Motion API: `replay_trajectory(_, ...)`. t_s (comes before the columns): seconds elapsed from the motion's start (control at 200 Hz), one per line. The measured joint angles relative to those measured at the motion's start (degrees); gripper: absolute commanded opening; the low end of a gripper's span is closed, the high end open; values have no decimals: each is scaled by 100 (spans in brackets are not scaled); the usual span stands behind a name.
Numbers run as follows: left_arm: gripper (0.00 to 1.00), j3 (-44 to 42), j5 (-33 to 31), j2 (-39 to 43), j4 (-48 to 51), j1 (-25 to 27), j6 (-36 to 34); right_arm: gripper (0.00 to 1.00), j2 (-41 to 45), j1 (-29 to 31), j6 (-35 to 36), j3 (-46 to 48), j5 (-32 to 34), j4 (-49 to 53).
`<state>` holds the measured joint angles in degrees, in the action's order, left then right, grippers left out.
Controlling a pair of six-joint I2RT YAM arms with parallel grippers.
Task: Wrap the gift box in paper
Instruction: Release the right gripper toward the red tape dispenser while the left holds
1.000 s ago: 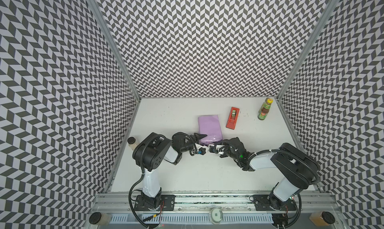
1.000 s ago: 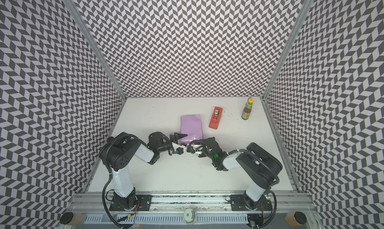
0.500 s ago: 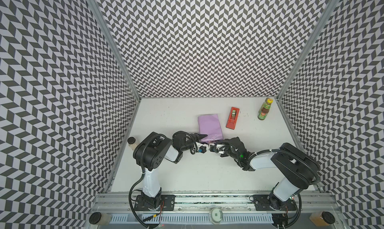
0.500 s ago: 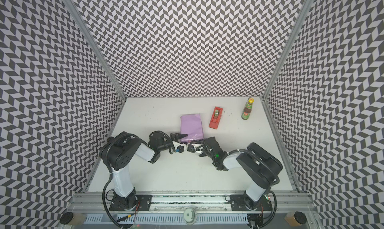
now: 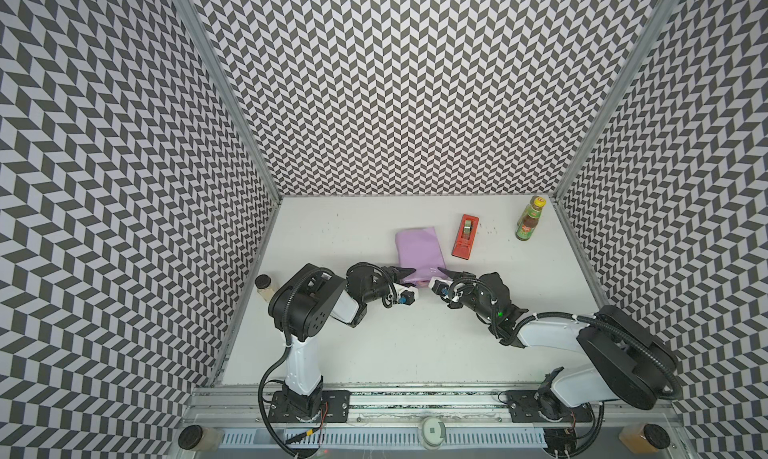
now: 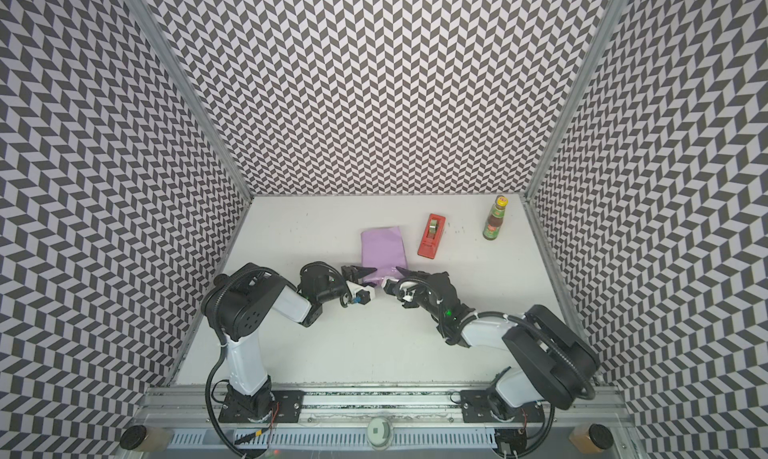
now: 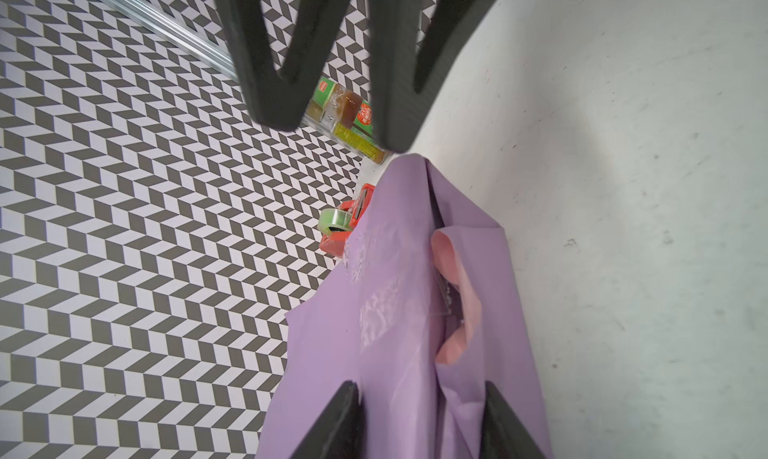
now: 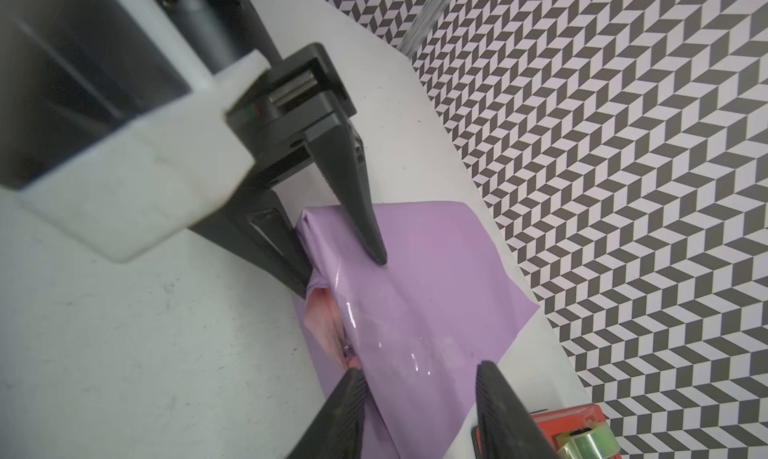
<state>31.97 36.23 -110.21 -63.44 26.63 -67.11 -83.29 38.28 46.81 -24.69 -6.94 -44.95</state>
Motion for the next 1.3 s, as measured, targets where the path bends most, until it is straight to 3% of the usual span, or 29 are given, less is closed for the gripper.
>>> replay_trajectory(0.536,37,101,33,-48,-79,0,229,55,-9,-457,-114,-33,-83,11)
replay_trajectory(0.681,37,107,33,-55,-76,0,216,57,13,-802,-546,-133,-136,28)
replay_trajectory(0.856,37,125,33,-79,-83,0,179,60,254,-1355,-1963,-485,-339,173)
replay_trajectory(1.017,38,133,33,-79,-79,0,142,60,291,-2170,-3943,-1019,-566,737)
replay_trajectory(1.137,38,133,31,-79,-79,0,120,60,-201,-2883,-5263,-1808,-1016,1504)
replay_trajectory(1.302,38,133,31,-79,-79,0,118,54,-1189,-3333,-6308,-2728,-1784,2402)
